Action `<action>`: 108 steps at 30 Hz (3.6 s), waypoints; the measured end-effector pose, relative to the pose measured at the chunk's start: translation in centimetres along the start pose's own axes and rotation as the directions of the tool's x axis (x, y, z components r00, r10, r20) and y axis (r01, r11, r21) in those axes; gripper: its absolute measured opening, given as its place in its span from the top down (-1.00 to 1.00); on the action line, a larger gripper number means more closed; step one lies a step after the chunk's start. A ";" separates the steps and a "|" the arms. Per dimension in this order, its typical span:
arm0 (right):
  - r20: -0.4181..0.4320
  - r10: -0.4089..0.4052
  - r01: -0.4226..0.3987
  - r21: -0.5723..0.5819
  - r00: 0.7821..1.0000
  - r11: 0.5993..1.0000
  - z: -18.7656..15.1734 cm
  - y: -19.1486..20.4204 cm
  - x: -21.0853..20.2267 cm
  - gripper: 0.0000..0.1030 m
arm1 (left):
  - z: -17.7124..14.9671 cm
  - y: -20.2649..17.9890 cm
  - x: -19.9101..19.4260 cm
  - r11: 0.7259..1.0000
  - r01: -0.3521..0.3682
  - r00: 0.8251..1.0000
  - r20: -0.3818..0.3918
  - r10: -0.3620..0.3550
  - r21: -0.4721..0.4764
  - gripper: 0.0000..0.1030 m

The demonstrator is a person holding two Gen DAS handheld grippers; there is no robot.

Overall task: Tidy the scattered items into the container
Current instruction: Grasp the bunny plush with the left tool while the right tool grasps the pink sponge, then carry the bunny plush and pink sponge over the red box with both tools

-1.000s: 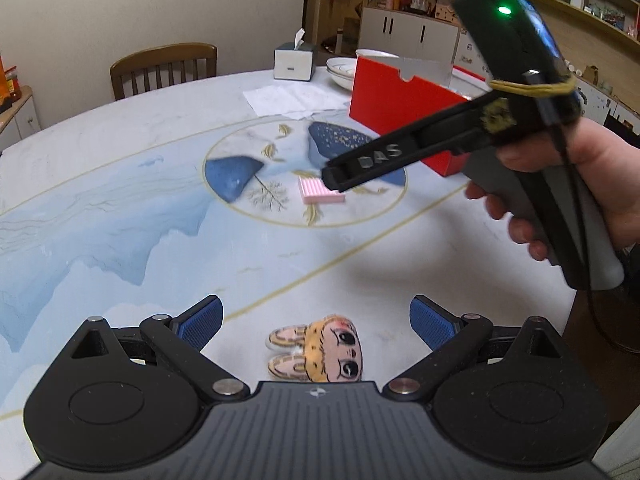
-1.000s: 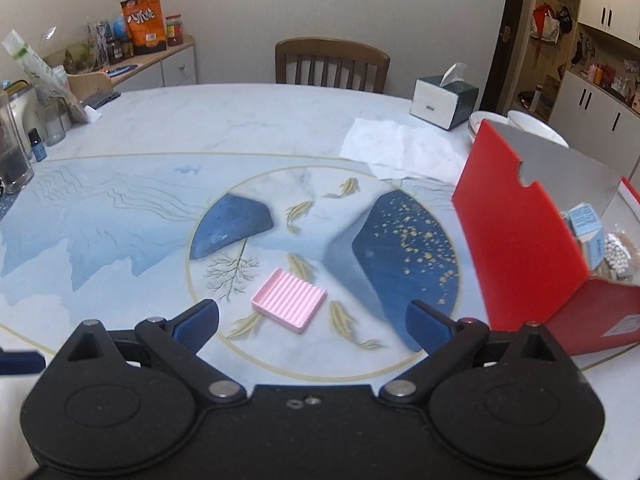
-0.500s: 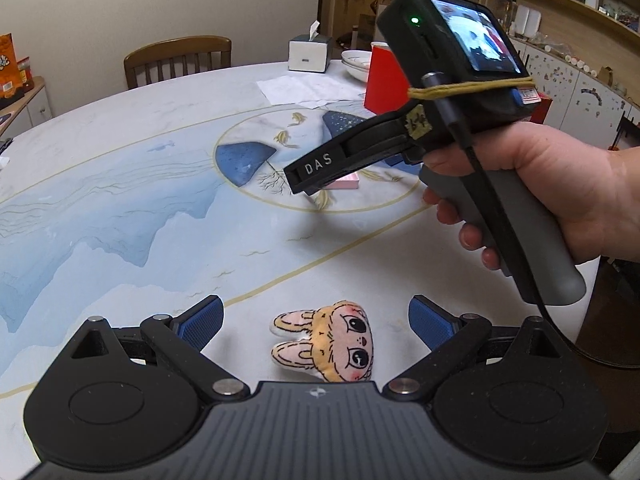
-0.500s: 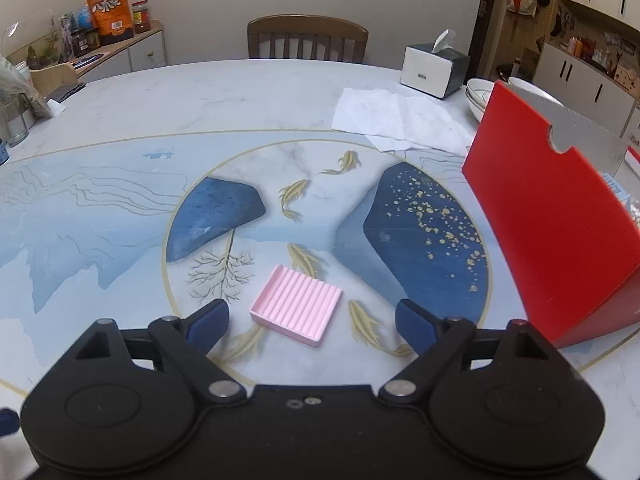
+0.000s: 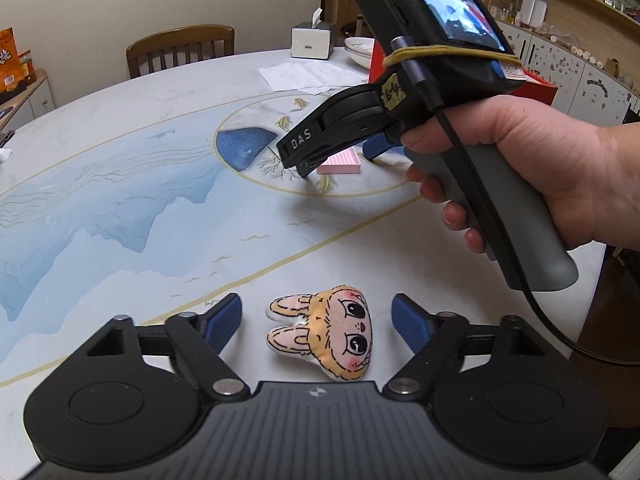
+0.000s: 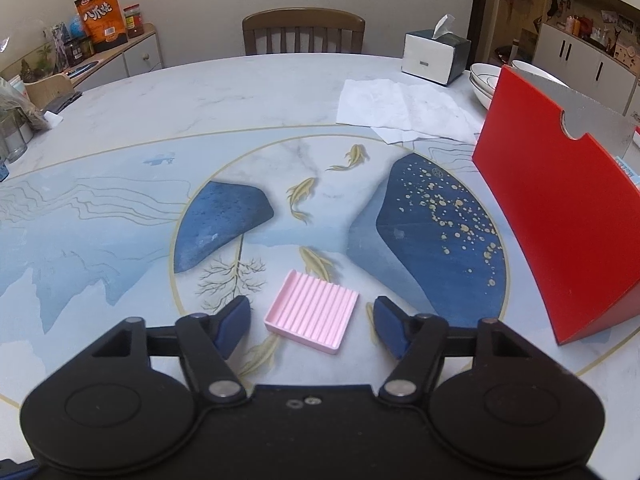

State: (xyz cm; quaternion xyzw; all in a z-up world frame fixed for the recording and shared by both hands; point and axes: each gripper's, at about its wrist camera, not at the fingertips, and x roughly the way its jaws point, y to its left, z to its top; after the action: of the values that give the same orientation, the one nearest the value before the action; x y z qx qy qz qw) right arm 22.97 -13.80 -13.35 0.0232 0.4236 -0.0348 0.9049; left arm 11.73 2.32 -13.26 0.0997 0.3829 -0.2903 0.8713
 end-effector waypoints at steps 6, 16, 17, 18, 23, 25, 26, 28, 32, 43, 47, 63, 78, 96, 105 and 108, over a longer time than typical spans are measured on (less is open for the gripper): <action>-0.001 0.011 -0.011 0.000 1.000 1.000 0.1 -0.9 -0.2 0.09 | 0.3 0.1 0.4 1.000 -0.012 1.000 -0.021 0.012 -0.006 -0.20; -0.014 0.018 -0.018 0.007 1.000 1.000 -0.5 -3.1 -1.0 0.15 | 0.6 -0.1 0.8 1.000 0.006 0.999 -0.042 -0.007 -0.029 0.02; -0.016 0.018 -0.018 0.008 1.000 1.000 -0.6 -3.3 -1.2 0.15 | 0.7 -0.1 0.9 0.999 0.006 0.999 -0.043 -0.008 -0.034 0.03; -0.016 0.018 -0.018 0.008 1.000 1.000 -0.6 -3.5 -1.4 0.15 | 0.7 -0.1 0.9 0.999 0.008 0.999 -0.045 -0.009 -0.039 0.04; -0.022 0.023 -0.023 0.000 0.999 1.000 -0.9 -4.5 -2.3 0.15 | 1.1 -0.5 1.0 0.999 0.008 0.999 -0.047 -0.010 -0.040 0.06; -0.024 0.031 -0.031 -0.002 0.999 1.000 -1.0 -5.0 -2.9 0.15 | 1.4 -0.7 1.1 0.999 0.010 0.999 -0.046 -0.012 -0.043 0.06; -0.024 0.034 -0.034 -0.005 0.999 0.999 -1.1 -5.2 -3.1 0.15 | 1.5 -0.9 1.1 0.999 0.010 0.999 -0.045 -0.012 -0.044 0.06; -0.022 0.040 -0.040 -0.011 0.999 0.999 -1.2 -5.6 -3.8 0.15 | 1.9 -1.1 1.1 0.999 0.011 0.999 -0.040 -0.012 -0.045 0.06; -0.017 0.050 -0.050 -0.020 0.999 0.999 -1.1 -6.3 -5.1 0.15 | 2.8 -1.5 1.1 0.998 0.017 1.000 -0.024 -0.018 -0.054 0.07; 0.025 0.103 -0.102 -0.061 0.994 0.993 0.3 -9.0 -9.3 0.15 | 6.9 -3.1 0.7 0.996 0.023 1.000 0.017 -0.022 -0.085 0.06; 0.038 0.121 -0.119 -0.058 0.992 0.991 0.9 -10.3 -10.3 0.15 | 8.6 -3.9 0.4 0.995 0.028 0.999 0.034 -0.026 -0.091 0.06; 0.094 0.155 -0.149 -0.065 0.983 0.987 3.1 -17.1 -13.6 0.15 | 14.4 -8.8 0.9 0.995 0.068 0.993 0.098 -0.061 -0.071 0.06; 0.112 0.144 -0.140 -0.047 0.983 0.989 4.5 -24.1 -13.3 0.15 | 19.2 -13.8 4.1 0.996 0.088 0.989 0.123 -0.084 -0.028 0.06; 0.109 0.125 -0.124 -0.020 0.986 0.992 6.1 -30.8 -10.9 0.15 | 23.8 -17.8 9.1 0.997 0.073 0.992 0.105 -0.075 0.021 0.06; 0.105 0.114 -0.114 -0.014 0.988 0.993 7.6 -33.7 -9.4 0.15 | 27.0 -18.7 12.3 0.997 0.024 0.995 0.095 -0.031 0.072 0.06; 0.096 0.112 -0.112 -0.012 0.989 0.994 8.2 -34.6 -8.7 0.15 | 27.8 -18.9 13.7 0.996 0.007 0.997 0.078 -0.014 0.087 0.06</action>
State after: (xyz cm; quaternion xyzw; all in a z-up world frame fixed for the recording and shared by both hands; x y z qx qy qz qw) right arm 20.85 -48.47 -1.87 0.0425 0.3775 0.0163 0.9249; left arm 25.08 -29.90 -3.20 0.1237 0.3361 -0.3150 0.8790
